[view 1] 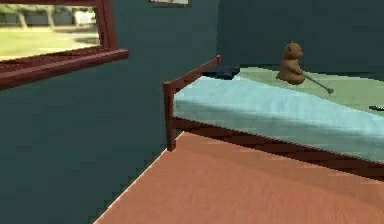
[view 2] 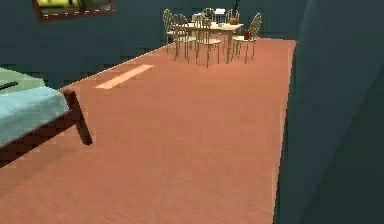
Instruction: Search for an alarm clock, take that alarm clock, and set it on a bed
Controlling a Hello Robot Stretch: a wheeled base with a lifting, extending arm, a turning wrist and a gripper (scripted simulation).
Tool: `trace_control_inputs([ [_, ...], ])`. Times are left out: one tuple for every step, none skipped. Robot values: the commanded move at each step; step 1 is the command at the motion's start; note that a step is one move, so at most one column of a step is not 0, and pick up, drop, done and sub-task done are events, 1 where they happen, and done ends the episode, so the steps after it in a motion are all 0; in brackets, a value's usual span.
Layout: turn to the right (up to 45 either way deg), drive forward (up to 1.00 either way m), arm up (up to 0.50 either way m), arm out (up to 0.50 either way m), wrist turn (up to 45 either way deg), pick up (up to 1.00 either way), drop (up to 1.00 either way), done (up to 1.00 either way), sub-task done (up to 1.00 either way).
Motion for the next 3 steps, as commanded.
trace_control_inputs([
  [45.0,0.0,0.0,0.0,0.0,0.0,0.0,0.0,0.0],
  [21.0,0.0,0.0,0.0,0.0,0.0,0.0,0.0,0.0],
  [3.0,0.0,0.0,0.0,0.0,0.0,0.0,0.0,0.0],
])
